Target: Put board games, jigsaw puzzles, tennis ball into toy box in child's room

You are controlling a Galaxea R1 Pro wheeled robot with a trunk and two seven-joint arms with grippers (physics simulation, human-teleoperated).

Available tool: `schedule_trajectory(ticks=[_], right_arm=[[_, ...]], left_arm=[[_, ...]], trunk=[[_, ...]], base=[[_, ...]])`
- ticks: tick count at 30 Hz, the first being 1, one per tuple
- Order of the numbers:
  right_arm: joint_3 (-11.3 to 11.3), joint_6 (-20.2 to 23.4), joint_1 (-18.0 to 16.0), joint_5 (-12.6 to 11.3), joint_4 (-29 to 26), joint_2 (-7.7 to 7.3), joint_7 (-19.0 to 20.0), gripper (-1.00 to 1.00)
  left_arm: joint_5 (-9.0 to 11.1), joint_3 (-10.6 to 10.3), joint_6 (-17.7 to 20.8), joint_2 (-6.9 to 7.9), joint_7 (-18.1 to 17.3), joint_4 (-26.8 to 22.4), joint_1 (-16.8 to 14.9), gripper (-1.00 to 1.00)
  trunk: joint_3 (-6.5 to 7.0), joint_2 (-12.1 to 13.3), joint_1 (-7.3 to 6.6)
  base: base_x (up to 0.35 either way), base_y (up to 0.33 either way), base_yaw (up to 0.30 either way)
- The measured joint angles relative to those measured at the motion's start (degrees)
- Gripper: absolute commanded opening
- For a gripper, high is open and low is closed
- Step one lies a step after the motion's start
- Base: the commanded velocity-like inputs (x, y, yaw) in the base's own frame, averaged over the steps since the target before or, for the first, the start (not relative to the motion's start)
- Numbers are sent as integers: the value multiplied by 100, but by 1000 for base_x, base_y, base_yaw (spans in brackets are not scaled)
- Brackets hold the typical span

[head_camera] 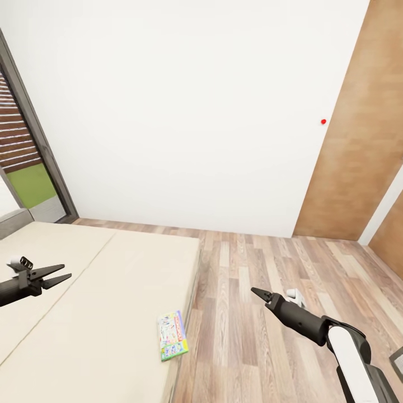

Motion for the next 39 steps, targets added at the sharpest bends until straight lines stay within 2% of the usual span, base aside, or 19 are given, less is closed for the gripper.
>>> schedule_trajectory(ticks=[8,17,24,39], right_arm=[[0,0,-1,-1,3,1,0,100],[1,1,-1,-4,5,1,0,100],[4,0,-1,-4,6,1,0,100],[9,0,-1,0,5,6,-1,100]], left_arm=[[-3,0,0,-28,0,0,1,100],[-3,1,0,-50,0,-1,3,100],[-5,1,0,-58,-1,-2,2,100],[-3,0,-8,-109,0,0,1,100]], trunk=[[5,-1,0],[22,-1,0],[36,-1,0],[40,-1,0]], base=[[0,-65,65],[32,-213,254],[47,-43,257],[76,-15,59]])
